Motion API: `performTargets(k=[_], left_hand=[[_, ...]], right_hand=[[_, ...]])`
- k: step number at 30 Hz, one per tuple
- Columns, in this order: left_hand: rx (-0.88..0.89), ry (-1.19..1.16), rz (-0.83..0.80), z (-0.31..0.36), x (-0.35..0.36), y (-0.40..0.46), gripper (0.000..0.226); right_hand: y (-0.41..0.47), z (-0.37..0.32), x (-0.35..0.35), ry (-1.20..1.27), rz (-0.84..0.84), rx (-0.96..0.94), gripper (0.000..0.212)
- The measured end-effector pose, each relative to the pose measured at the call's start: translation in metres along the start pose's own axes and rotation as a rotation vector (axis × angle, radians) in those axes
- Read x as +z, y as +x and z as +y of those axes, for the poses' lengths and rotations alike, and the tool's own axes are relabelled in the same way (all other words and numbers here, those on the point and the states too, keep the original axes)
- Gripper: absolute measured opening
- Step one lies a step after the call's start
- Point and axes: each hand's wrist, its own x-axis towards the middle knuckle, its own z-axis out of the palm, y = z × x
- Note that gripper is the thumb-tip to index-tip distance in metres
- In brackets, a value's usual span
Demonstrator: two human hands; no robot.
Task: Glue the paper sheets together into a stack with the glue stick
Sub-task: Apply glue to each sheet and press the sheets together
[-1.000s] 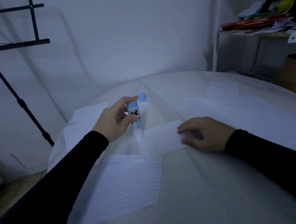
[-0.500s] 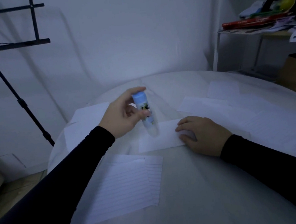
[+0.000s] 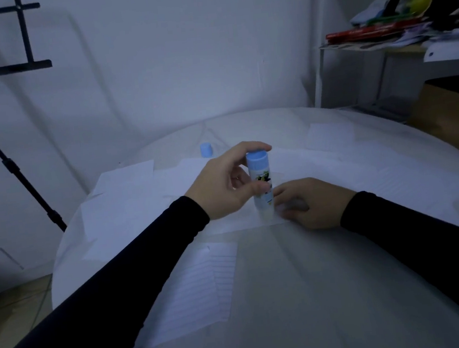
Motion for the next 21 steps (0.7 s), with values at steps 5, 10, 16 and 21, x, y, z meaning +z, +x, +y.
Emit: performTargets(k=[5, 10, 16, 21], left_hand=[[0.021, 0.068, -0.019, -0.002, 0.000, 0.008, 0.046], [-0.047, 0.046, 0.095, -0.021, -0.029, 0.009, 0.045], [-0.115, -0.029, 0.144, -0.036, -0.055, -0.003, 0.043], [-0.158, -0.089, 0.093, -0.037, -0.055, -0.014, 0.041]], right_hand=[[-0.002, 0.004, -0.004, -0.059, 0.027, 0.047, 0.032], [0.004, -0.006, 0.004, -0.188, 0.115, 0.109, 0.036], [0.023, -0.030, 0.024, -0.195, 0.113, 0.004, 0.035], [0.021, -0.031, 0.021, -0.177, 0.058, 0.006, 0.028]])
